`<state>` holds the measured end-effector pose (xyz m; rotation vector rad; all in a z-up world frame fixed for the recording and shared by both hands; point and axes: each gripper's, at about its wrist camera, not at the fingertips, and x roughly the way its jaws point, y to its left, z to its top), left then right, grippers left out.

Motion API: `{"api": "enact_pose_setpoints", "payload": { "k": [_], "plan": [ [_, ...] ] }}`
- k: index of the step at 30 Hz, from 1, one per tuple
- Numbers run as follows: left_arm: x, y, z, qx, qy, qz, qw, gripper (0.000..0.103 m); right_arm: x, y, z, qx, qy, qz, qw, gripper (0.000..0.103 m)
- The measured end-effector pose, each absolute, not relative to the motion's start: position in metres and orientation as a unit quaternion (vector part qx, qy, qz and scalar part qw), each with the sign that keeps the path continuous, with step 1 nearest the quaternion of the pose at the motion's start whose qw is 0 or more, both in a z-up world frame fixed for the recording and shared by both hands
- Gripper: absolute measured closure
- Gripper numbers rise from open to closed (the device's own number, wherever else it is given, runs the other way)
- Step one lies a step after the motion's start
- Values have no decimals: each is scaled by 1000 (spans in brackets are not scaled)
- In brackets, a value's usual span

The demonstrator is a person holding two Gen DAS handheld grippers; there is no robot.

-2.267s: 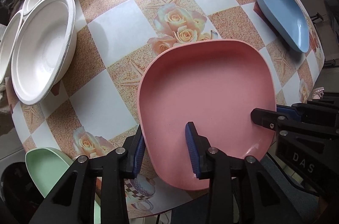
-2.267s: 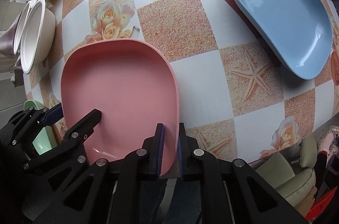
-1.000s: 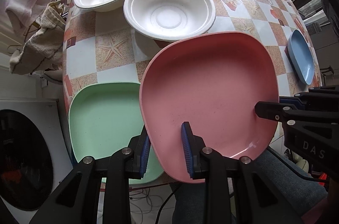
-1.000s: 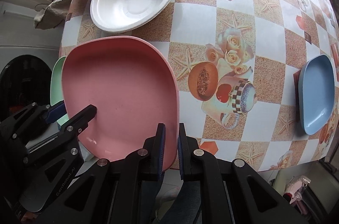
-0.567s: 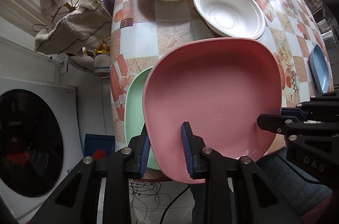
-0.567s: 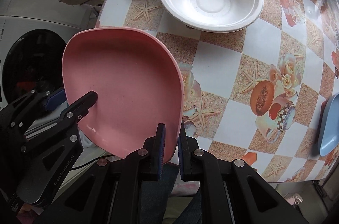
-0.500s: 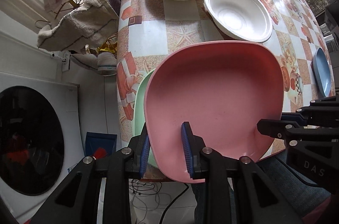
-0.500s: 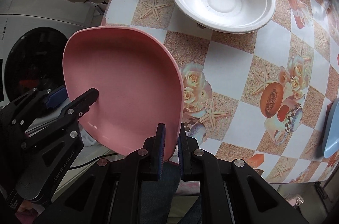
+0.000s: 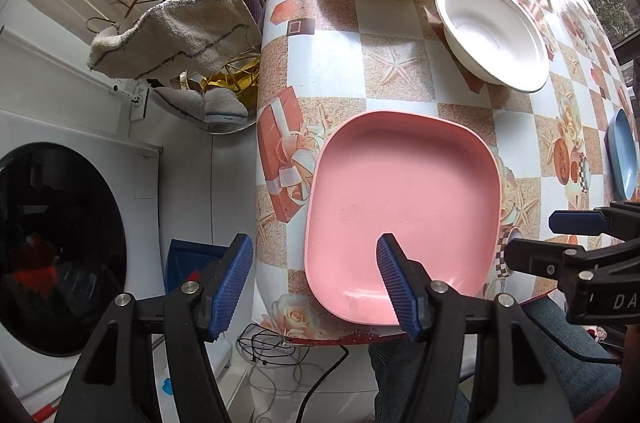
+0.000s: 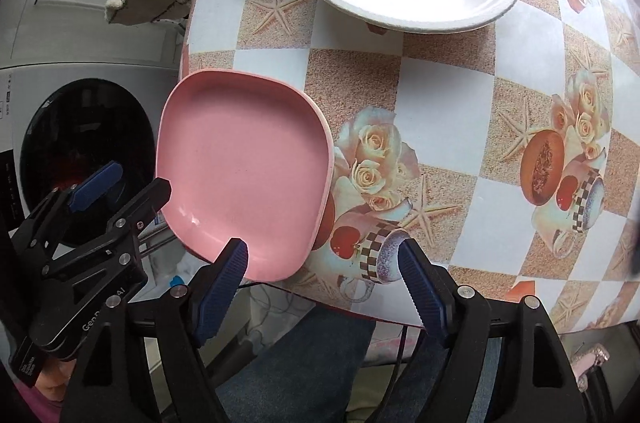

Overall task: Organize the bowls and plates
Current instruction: 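Lower the pink plate onto the green plate and open both grippers, then move both grippers to the blue plate and close them on its rim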

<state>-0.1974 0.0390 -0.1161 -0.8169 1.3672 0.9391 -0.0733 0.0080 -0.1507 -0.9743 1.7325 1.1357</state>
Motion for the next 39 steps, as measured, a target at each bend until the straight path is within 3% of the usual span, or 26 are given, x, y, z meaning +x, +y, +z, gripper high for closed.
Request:
{"api": "enact_pose_setpoints", "payload": {
  "k": [19, 27, 39],
  "plan": [
    [-35, -8, -114, -246, 657, 235, 673, 29, 105, -117, -179, -199, 796, 230, 523, 24],
    [51, -15, -110, -201, 665, 202, 690, 29, 194, -176, -165, -94, 803, 149, 569, 24],
    [205, -30, -117, -128, 674, 148, 713, 29, 300, -218, -155, -55, 784, 123, 605, 24]
  ]
}}
